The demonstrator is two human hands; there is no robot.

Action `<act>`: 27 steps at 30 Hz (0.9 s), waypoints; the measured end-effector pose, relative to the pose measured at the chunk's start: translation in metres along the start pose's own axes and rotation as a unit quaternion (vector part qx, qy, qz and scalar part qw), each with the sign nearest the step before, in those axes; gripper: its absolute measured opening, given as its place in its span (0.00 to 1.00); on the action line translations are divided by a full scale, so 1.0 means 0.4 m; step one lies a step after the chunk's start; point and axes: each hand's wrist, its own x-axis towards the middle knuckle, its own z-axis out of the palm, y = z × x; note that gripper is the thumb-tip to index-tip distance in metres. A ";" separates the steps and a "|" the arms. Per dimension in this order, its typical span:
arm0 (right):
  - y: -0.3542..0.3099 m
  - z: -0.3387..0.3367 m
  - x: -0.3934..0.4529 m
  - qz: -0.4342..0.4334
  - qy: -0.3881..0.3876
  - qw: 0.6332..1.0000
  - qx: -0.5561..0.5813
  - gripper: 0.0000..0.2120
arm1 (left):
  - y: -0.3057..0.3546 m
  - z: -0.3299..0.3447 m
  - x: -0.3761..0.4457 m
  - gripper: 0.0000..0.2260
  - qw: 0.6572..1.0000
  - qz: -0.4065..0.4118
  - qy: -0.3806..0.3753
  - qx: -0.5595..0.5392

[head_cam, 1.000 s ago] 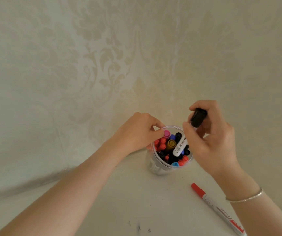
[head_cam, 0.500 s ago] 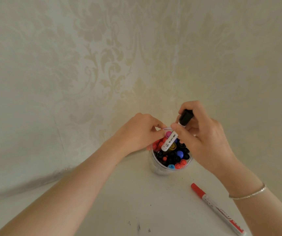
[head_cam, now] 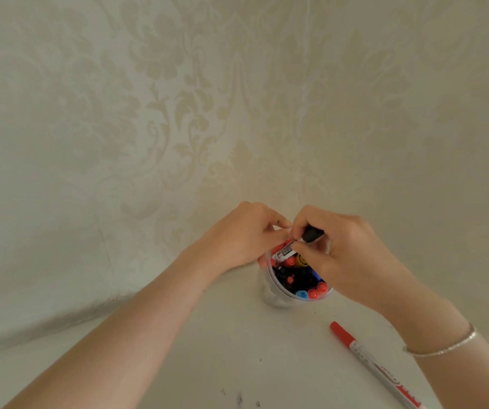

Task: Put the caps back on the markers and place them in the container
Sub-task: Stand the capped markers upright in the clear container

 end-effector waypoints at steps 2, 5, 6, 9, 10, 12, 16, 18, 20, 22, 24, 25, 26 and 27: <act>-0.008 0.001 0.002 -0.003 -0.010 1.000 -0.020 0.08 | -0.003 0.000 0.002 0.10 1.000 0.000 0.000 -0.018; -0.013 0.012 -0.008 0.016 0.031 0.997 -0.063 0.05 | -0.013 0.006 0.005 0.09 1.000 -0.003 0.012 -0.019; -0.016 0.015 -0.012 0.030 0.045 0.996 -0.071 0.05 | -0.014 0.008 0.006 0.09 1.000 -0.003 0.016 -0.015; -0.023 0.024 -0.009 0.062 0.032 0.995 -0.076 0.06 | -0.015 0.012 0.010 0.10 1.000 -0.005 0.026 -0.014; -0.025 0.022 -0.004 0.069 0.014 0.994 -0.078 0.05 | -0.015 0.012 0.011 0.09 0.999 -0.007 0.028 -0.014; -0.022 0.015 0.004 0.083 -0.025 0.994 -0.071 0.03 | -0.017 0.012 0.012 0.08 0.999 -0.012 0.025 -0.020; 0.006 0.008 -0.008 0.111 -0.034 0.992 0.045 0.14 | -0.016 0.005 0.009 0.09 0.999 -0.019 0.020 -0.046; 0.026 0.018 -0.026 0.099 0.015 0.993 0.056 0.16 | -0.013 0.002 0.008 0.08 0.999 -0.018 0.022 -0.035; 0.036 0.033 -0.042 0.084 0.029 0.995 0.048 0.12 | -0.006 0.002 0.009 0.08 0.999 -0.016 0.019 -0.026; 0.035 0.048 -0.048 0.077 0.028 0.995 0.055 0.11 | 0.004 0.004 0.009 0.08 1.000 -0.016 0.012 -0.015; 0.037 0.061 -0.047 0.059 0.031 0.996 0.053 0.11 | 0.008 0.006 0.011 0.07 1.000 -0.016 0.022 -0.007; 0.036 0.065 -0.046 0.047 0.037 0.998 0.038 0.10 | 0.008 0.007 0.012 0.08 0.999 -0.017 0.029 -0.006; 0.045 0.070 -0.046 0.043 0.048 0.998 0.024 0.08 | 0.007 0.008 0.013 0.08 0.999 -0.018 0.035 -0.006; 0.052 0.072 -0.046 0.054 0.062 0.996 0.022 0.07 | 0.005 0.008 0.013 0.08 0.999 -0.019 0.038 -0.007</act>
